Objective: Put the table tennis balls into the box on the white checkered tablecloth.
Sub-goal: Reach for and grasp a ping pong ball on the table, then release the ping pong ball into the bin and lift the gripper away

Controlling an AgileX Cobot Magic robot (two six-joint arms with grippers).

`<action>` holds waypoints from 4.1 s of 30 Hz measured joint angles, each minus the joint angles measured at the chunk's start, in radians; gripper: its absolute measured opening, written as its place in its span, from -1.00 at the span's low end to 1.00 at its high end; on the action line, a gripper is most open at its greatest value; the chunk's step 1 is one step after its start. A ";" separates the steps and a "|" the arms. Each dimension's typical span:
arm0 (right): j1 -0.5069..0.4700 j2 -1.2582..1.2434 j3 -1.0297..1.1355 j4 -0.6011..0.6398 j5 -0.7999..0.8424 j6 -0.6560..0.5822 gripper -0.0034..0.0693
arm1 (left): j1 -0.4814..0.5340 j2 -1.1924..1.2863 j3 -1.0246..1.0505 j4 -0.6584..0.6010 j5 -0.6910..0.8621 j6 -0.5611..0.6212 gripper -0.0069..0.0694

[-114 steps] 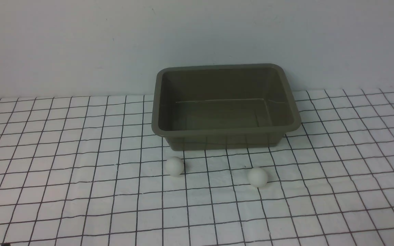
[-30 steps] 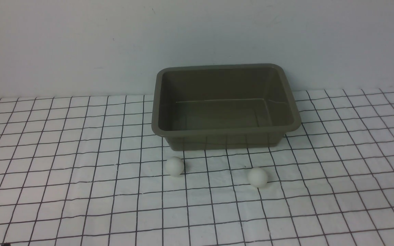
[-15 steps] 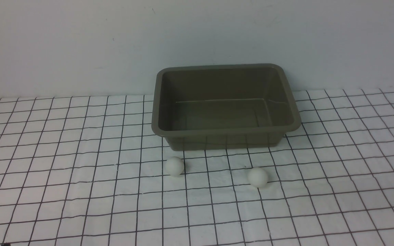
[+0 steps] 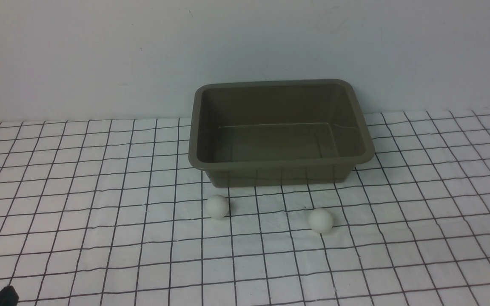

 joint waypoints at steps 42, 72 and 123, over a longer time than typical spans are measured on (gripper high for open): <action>0.000 0.627 -0.033 0.664 0.209 -0.991 0.02 | 0.000 0.505 -0.461 -0.380 0.395 0.606 0.32; 0.298 1.652 -0.586 0.558 0.025 -0.991 0.17 | 0.000 0.532 -0.461 -0.409 0.398 0.700 0.32; 0.338 1.839 -1.078 0.464 -0.003 -0.988 0.08 | 0.000 0.561 -0.461 -0.458 0.450 0.763 0.32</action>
